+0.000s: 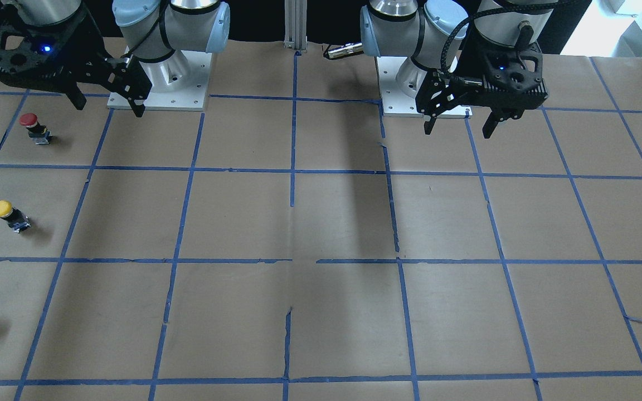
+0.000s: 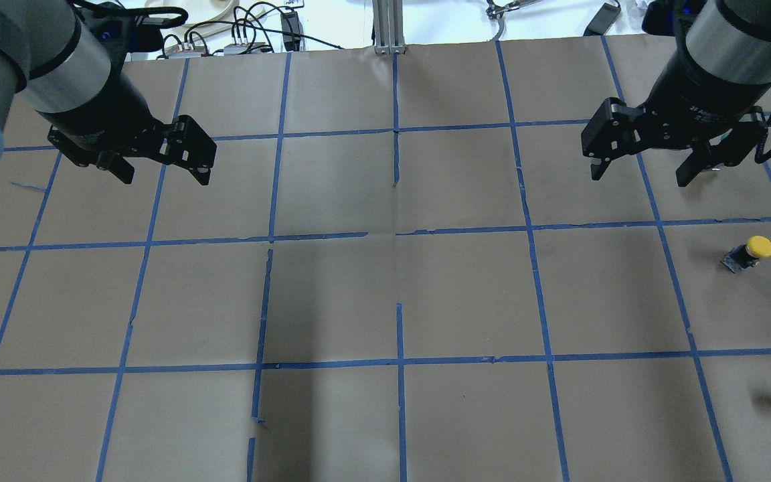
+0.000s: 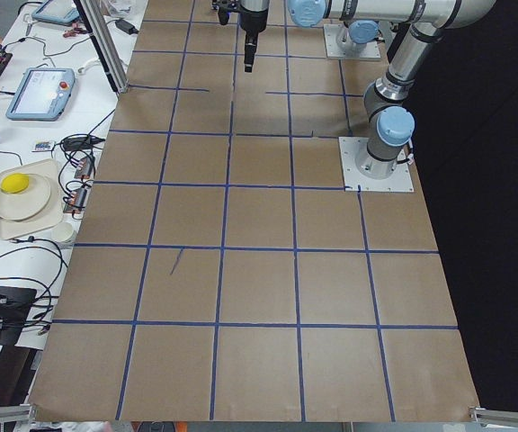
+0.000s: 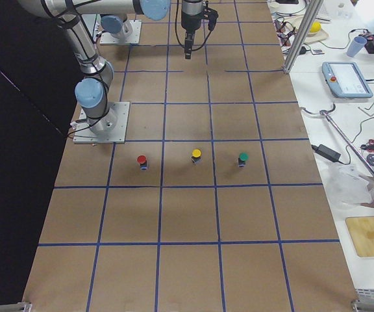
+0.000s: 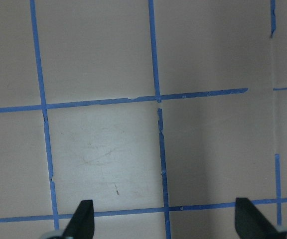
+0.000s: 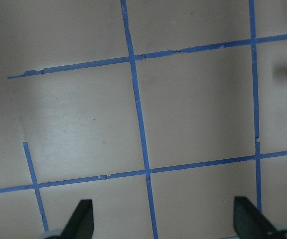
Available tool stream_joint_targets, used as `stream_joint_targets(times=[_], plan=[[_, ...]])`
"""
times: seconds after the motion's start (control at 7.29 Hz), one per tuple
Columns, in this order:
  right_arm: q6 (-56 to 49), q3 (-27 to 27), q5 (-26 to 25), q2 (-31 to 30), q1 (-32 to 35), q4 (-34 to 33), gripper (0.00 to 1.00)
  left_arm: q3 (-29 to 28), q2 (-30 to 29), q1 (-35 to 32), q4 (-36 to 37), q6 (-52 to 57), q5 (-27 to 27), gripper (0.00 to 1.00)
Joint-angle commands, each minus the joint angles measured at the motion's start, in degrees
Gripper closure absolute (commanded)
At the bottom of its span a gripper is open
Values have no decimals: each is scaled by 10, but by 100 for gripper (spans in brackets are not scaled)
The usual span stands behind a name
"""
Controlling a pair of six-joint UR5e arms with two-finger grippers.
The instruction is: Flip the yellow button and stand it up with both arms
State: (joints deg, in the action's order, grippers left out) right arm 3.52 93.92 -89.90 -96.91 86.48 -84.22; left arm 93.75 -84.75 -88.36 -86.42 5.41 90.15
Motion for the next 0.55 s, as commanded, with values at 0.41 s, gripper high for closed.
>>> stream_joint_targets(times=[0.41], plan=[[7,0,6,-5,10,-2,0,-7,-12,-5,-2,-5,0,0]])
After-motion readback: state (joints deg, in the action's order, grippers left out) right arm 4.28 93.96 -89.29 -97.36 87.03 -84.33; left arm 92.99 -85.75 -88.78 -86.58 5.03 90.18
